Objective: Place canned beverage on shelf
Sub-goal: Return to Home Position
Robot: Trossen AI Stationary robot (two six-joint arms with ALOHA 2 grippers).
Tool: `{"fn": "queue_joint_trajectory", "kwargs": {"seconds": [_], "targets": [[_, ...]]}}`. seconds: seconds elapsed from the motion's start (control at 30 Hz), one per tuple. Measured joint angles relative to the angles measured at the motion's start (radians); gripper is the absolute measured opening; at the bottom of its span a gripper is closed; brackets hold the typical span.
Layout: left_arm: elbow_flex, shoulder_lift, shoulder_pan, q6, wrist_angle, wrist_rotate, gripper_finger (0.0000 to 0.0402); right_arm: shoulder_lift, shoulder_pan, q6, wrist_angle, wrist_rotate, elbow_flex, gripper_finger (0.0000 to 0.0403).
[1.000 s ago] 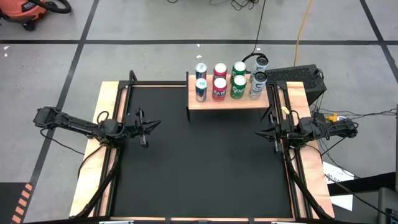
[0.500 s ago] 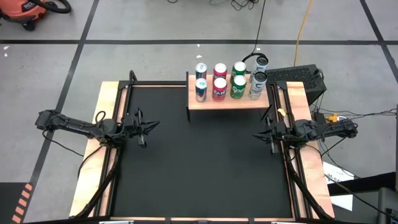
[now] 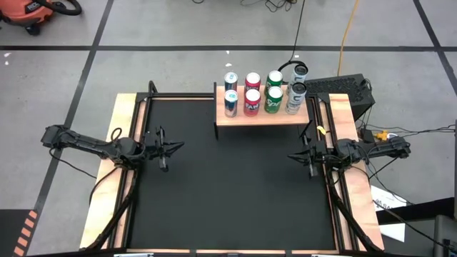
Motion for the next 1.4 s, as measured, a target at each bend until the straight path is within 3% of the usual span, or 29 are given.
{"fn": "queue_joint_trajectory", "kwargs": {"seconds": [1.4], "targets": [[0.004,0.000,-0.005,-0.030,-0.125,-0.022,0.0006,0.008,0.000,0.015,-0.006,0.008,-0.004,0.0000]]}}
